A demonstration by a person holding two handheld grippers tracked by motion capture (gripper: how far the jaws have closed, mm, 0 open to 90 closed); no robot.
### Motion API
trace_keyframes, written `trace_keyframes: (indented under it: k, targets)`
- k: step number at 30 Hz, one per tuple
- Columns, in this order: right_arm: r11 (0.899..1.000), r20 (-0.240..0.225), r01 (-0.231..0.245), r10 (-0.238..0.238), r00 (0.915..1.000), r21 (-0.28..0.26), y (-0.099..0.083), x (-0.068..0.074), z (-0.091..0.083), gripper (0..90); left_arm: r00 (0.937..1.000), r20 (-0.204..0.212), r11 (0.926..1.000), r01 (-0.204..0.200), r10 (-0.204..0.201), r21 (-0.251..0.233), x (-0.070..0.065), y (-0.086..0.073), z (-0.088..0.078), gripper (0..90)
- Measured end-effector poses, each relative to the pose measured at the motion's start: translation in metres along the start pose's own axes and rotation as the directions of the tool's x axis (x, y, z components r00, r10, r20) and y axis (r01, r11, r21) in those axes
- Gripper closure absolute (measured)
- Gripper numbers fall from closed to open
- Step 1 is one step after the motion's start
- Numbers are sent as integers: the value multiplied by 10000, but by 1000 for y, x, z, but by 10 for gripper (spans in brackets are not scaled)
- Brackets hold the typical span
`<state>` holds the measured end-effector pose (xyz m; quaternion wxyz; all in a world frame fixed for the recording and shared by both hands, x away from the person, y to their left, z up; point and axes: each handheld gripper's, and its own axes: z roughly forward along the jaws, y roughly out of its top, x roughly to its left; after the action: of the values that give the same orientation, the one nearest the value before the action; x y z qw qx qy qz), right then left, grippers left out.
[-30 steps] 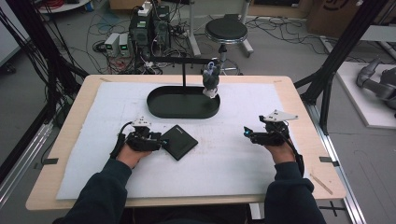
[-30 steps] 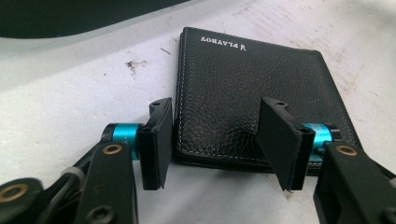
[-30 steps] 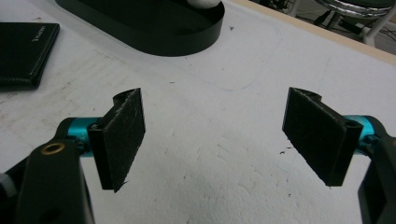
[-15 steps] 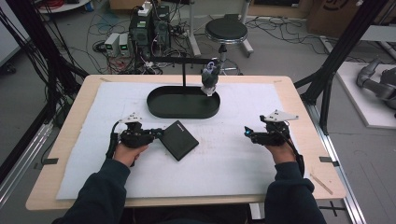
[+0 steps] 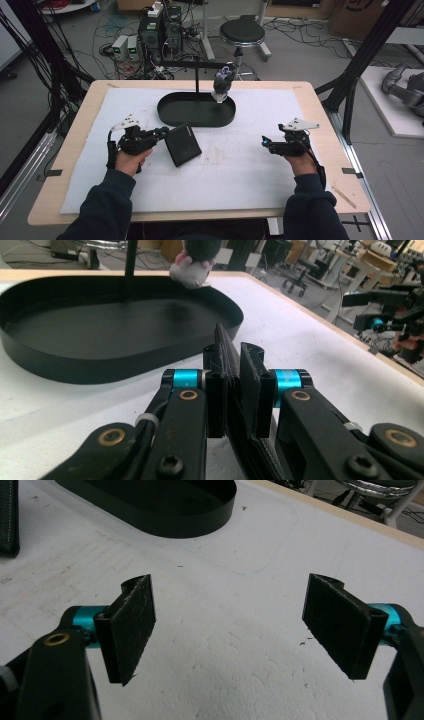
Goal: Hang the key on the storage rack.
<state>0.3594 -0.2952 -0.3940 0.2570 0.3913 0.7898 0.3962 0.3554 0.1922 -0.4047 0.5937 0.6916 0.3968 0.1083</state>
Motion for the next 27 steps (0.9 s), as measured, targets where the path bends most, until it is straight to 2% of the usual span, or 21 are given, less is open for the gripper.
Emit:
trace_keyframes:
  k: [4, 11, 18, 21, 23, 27]
  targets:
    - [10000, 18, -9, 9, 10000, -20, 0, 0, 0, 217, 9999, 130, 9998, -29, 31, -178, -1, 6, -6, 815]
    - [10000, 29, -16, 16, 10000, 14, -1, -1, 0, 217, 9993, 347, 9998, -121, 126, -153, 0, 20, -20, 821]
    - [10000, 20, -29, 29, 10000, 13, -1, -1, 0, 217, 9992, 372, 9994, -133, 144, -307, 2, 29, -34, 848]
    - [10000, 16, -51, 51, 10000, 48, -1, -1, 0, 217, 9988, 491, 9996, -62, 75, -271, 0, 30, -31, 850]
    - [10000, 31, -63, 63, 10000, 23, -1, 0, 0, 217, 9985, 474, 9996, -256, 261, -108, -6, 33, -25, 851]
    - [9998, 19, -173, 173, 9998, -52, -1, -1, -1, 217, 9972, 93, 9959, -751, 747, 506, -16, 44, -4, 851]
